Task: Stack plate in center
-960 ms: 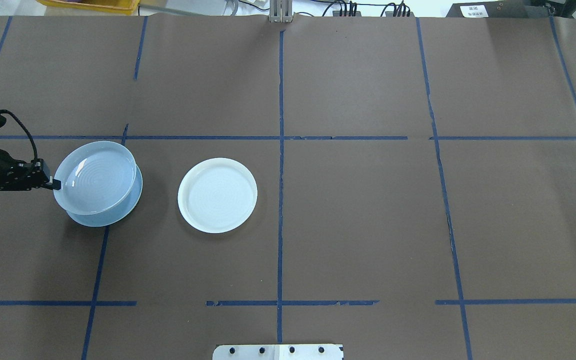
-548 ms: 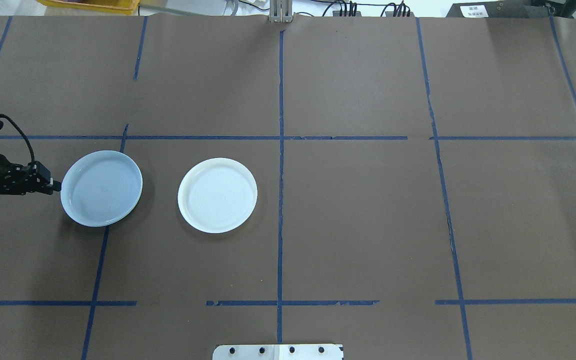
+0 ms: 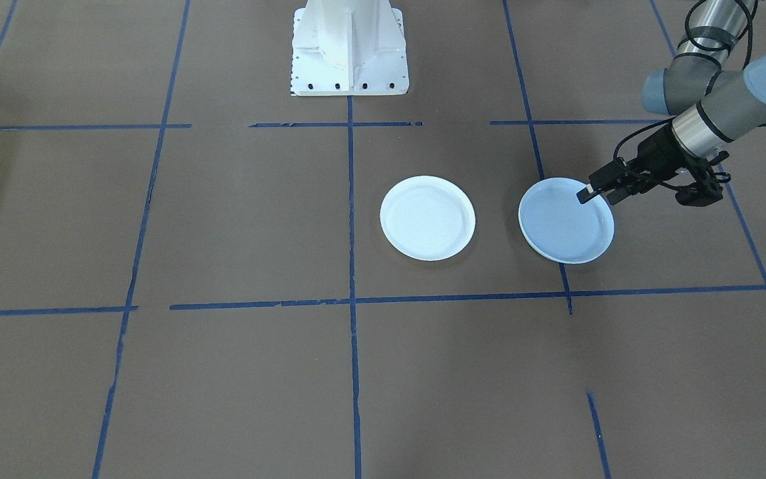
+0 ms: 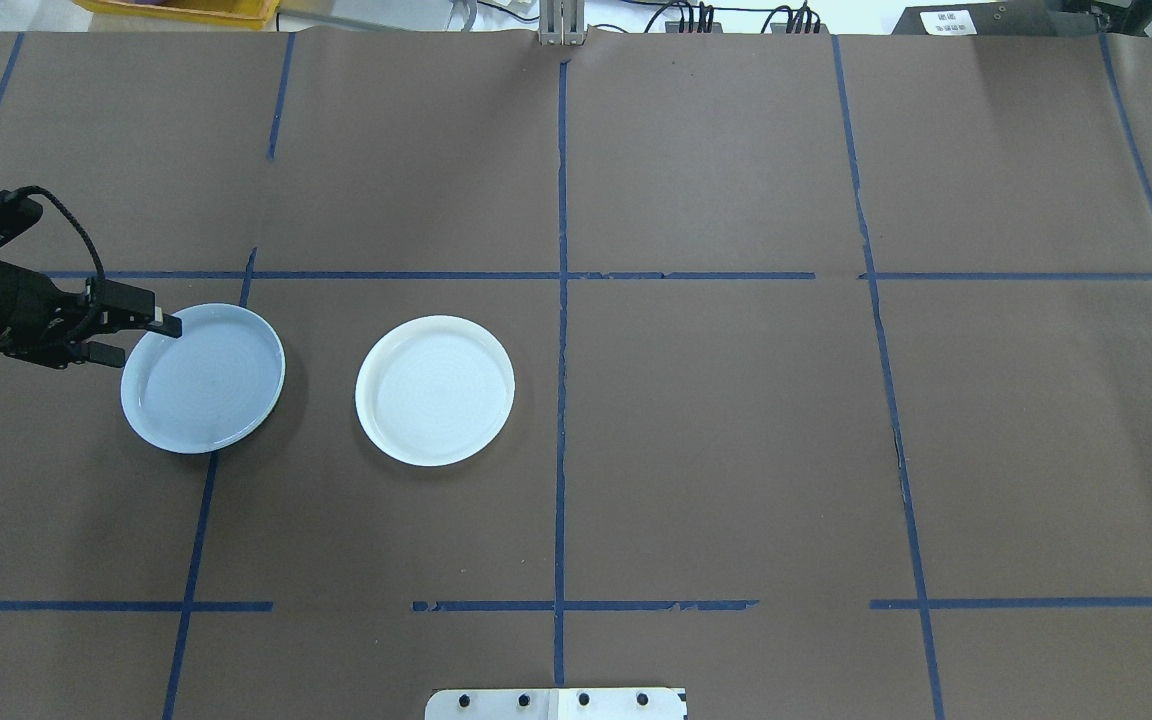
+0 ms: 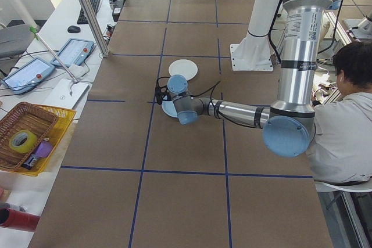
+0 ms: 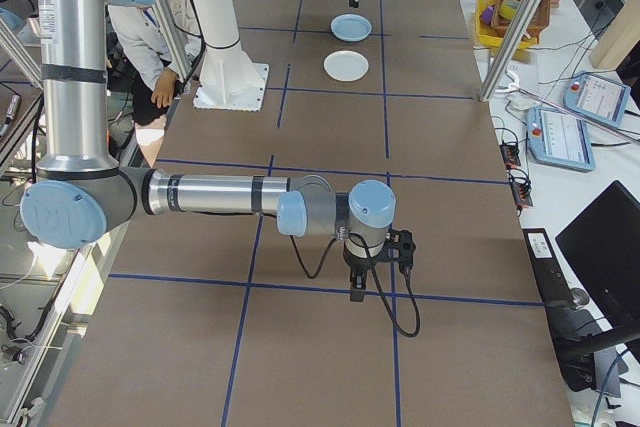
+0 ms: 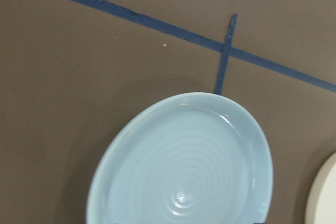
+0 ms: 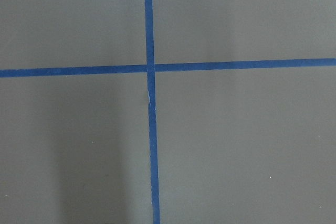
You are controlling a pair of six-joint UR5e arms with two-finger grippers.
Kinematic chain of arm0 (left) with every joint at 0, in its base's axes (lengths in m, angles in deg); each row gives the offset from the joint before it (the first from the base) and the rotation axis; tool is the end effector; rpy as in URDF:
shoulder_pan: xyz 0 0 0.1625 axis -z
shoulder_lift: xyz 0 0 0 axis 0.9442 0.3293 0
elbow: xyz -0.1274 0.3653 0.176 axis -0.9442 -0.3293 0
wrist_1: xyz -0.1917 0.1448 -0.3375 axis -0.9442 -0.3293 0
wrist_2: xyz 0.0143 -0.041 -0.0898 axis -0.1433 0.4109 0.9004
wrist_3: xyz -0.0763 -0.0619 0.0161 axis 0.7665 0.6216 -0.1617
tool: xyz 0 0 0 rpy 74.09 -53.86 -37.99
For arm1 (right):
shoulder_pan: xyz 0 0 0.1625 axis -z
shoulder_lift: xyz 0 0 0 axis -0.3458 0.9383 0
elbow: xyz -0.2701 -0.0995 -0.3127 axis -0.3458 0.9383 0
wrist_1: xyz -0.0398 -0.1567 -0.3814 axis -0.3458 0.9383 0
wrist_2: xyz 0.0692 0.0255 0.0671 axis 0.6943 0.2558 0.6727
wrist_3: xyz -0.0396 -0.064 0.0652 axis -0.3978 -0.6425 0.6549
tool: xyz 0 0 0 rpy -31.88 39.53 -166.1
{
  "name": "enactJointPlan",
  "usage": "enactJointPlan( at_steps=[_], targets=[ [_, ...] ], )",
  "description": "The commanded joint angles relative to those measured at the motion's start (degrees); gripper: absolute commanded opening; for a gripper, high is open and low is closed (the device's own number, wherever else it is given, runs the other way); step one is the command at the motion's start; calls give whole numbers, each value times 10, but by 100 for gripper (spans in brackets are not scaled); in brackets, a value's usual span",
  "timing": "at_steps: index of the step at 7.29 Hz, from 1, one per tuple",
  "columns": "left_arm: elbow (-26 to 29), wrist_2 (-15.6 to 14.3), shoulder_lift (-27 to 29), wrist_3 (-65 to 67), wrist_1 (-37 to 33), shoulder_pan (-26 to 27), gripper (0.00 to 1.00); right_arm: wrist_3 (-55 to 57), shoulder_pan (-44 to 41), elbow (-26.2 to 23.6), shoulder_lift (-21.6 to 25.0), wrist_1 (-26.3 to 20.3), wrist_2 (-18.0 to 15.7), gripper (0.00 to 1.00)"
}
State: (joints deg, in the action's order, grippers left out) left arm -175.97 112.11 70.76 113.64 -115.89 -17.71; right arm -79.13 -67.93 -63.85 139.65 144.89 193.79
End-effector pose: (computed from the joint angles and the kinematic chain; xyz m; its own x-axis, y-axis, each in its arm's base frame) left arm 0.2689 -0.4645 0.4720 0.2585 -0.1954 -0.9460 0.1619 0.9742 -0.1570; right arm 0.0519 -0.4789 0.6541 0.7474 0.0512 0.6624 -0.0380 0.9987 -0.0343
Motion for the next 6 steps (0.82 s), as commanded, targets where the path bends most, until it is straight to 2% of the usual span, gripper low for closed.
enactJointPlan(
  at_steps=[1, 2, 3, 4, 5, 6],
  targets=[
    [1, -84, 70, 91, 22, -75, 100, 0, 0, 0, 0, 0, 0, 100],
    [1, -124, 91, 110, 23, -105, 100, -1, -1, 0, 0, 0, 0, 100],
    [4, -187, 96, 113, 23, -144, 100, -1, 0, 0, 0, 0, 0, 100],
    [12, -216, 108, 113, 23, -171, 100, 0, 0, 0, 0, 0, 0, 100],
    [19, -220, 109, 113, 23, -176, 100, 0, 0, 0, 0, 0, 0, 100],
    [30, -227, 109, 112, 23, -184, 90, 0, 0, 0, 0, 0, 0, 100]
  ],
)
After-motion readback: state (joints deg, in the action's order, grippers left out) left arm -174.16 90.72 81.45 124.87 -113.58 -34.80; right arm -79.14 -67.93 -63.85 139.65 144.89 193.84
